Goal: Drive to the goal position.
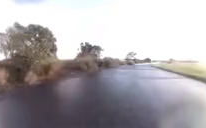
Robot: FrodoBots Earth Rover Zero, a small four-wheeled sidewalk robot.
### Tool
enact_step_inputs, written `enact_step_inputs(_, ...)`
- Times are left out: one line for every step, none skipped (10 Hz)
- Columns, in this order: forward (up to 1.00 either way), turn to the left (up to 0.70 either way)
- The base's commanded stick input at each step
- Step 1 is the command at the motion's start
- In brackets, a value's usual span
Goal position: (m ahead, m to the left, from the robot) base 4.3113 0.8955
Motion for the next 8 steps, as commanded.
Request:
enact_step_inputs(0.45,-0.27)
enact_step_inputs(0.45,-0.27)
enact_step_inputs(0.45,-0.27)
enact_step_inputs(0.45,-0.27)
enact_step_inputs(0.45,-0.27)
enact_step_inputs(0.45,-0.27)
enact_step_inputs(0.45,-0.27)
enact_step_inputs(0.45,-0.27)
